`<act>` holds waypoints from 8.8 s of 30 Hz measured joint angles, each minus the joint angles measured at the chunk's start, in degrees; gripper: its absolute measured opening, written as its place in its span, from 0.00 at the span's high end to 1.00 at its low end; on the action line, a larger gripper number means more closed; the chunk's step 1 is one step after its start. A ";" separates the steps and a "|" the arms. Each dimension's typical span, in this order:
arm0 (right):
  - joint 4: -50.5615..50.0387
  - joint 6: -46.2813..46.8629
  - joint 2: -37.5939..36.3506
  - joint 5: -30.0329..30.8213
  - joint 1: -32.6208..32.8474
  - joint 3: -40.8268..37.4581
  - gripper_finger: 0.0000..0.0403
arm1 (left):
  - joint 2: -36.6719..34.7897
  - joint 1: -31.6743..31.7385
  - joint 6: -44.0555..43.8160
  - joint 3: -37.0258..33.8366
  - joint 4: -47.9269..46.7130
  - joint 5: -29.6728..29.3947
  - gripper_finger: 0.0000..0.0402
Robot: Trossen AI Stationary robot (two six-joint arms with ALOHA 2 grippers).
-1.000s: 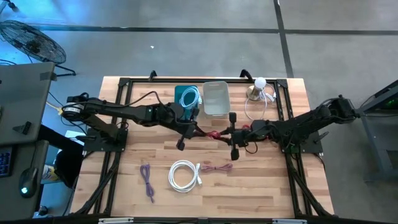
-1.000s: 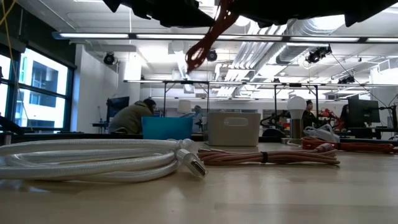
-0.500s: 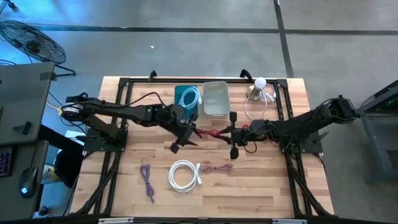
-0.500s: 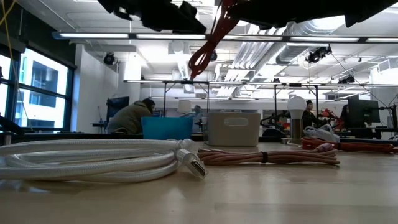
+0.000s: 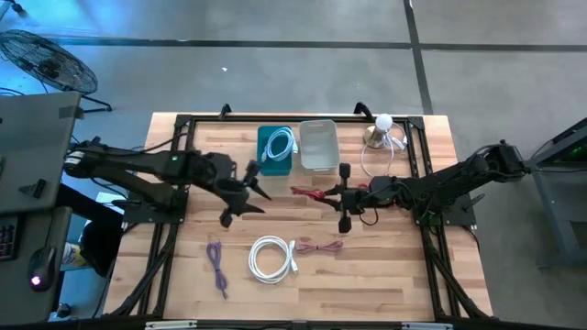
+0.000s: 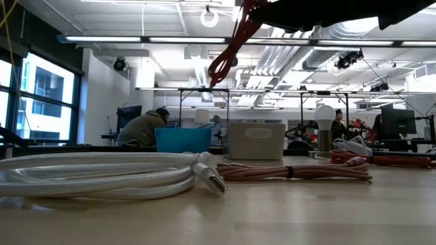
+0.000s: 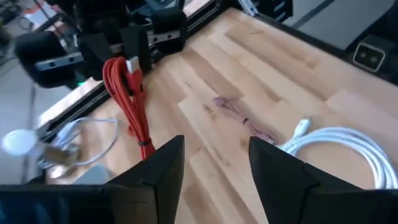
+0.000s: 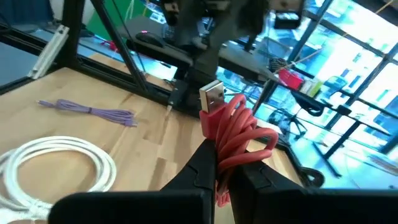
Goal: Pick & Place USB Port
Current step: Put the left orange charger cable into the gray bin, then put the orange charger cable into the gray bin
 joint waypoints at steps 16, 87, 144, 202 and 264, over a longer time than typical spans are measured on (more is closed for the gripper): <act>-6.66 2.00 -8.41 1.69 -14.56 0.45 0.97 | 1.62 -12.13 -2.91 -0.15 -7.99 -17.65 0.56; -8.90 11.80 9.89 -17.03 -39.79 4.66 0.97 | -43.30 -14.65 -0.50 -34.18 12.21 -21.17 0.57; -10.12 14.67 15.65 -10.41 -40.10 4.66 0.38 | -38.53 -14.65 0.06 -34.23 10.47 -23.51 0.57; -37.68 2.19 6.26 15.88 -15.27 14.27 0.50 | -31.57 -14.65 -0.88 -34.18 9.23 -29.97 0.57; -48.15 26.33 -39.21 5.10 -10.73 -15.45 0.50 | -26.68 -14.60 5.11 -34.18 22.26 -37.17 0.57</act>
